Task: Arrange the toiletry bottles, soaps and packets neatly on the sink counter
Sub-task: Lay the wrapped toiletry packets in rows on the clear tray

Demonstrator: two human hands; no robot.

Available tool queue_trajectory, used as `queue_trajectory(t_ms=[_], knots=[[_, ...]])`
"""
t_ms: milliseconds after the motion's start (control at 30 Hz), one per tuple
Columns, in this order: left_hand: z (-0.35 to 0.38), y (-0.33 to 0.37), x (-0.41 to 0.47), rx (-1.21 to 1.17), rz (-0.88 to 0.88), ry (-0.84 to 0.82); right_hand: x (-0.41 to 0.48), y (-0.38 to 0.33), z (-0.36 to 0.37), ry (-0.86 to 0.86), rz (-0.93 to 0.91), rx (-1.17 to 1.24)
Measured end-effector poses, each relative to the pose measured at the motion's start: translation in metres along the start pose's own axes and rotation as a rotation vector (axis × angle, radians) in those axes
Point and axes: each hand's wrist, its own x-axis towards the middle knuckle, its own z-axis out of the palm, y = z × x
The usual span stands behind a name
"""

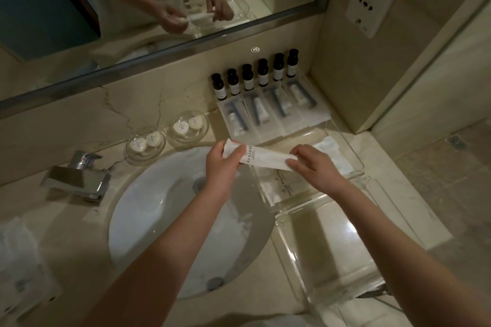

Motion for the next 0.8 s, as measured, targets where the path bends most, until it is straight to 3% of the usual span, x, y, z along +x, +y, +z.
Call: queue_trajectory(t_ms=[100, 233, 400, 533, 700, 800], knots=[[0.008, -0.013, 0.003, 0.062, -0.069, -0.050, 0.011, 0.013, -0.013, 0.099, -0.136, -0.195], [0.029, -0.024, 0.003, 0.016, -0.121, -0.080, 0.024, 0.019, -0.008, 0.075, -0.308, -0.197], [0.041, -0.031, 0.010, -0.040, -0.136, -0.085, 0.031, 0.022, 0.001, -0.106, -0.179, -0.038], [0.037, -0.036, 0.020, 0.011, -0.136, -0.116, 0.042, 0.024, 0.002, -0.055, -0.266, -0.107], [0.016, -0.049, 0.030, 0.553, 0.004, 0.040, 0.060, 0.027, 0.007, 0.006, -0.405, -0.398], [0.008, -0.052, 0.032, 0.819, 0.030, -0.119, 0.068, 0.027, 0.013, -0.002, -0.425, -0.530]])
